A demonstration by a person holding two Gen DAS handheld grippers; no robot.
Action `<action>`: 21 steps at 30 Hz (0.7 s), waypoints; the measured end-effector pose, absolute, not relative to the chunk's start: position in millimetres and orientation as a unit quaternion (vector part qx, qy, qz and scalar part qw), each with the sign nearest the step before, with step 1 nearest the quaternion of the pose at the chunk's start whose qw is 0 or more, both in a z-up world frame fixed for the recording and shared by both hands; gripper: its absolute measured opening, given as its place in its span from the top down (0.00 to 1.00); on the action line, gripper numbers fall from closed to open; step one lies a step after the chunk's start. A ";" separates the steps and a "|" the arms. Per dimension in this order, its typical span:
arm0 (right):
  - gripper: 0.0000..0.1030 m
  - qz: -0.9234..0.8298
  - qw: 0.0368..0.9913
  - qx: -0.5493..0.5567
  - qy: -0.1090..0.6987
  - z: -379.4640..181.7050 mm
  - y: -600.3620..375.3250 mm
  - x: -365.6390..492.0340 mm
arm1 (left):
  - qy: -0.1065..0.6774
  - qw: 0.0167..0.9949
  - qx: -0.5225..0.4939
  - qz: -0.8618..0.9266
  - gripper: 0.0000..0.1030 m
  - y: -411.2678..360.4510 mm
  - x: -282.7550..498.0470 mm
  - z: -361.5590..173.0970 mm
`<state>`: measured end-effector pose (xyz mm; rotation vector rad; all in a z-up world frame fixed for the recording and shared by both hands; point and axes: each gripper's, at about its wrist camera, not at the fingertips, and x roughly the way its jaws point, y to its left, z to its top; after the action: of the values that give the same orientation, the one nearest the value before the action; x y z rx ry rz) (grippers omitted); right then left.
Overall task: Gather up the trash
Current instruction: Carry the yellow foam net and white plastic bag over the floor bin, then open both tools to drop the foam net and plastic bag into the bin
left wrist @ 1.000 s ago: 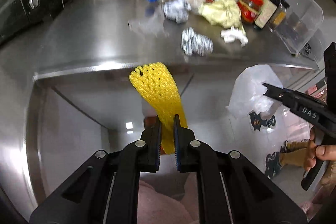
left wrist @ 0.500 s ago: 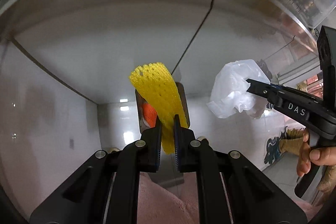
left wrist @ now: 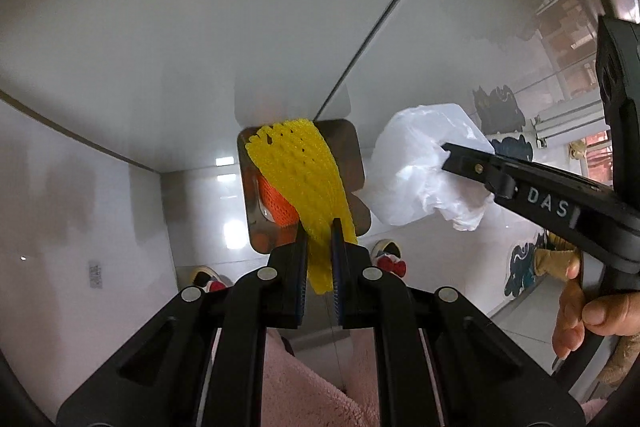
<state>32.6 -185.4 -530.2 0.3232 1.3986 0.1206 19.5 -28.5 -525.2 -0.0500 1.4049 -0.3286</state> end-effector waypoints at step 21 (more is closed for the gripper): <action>0.60 0.027 0.740 0.173 0.649 -548.4 -184.8 62.5 | 0.657 0.737 -0.015 -0.157 0.60 -34.5 42.3 -542.0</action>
<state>62.5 -184.8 -548.4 0.3793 1.4238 0.0589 42.3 -34.5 -542.0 -0.0326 1.4420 -0.3446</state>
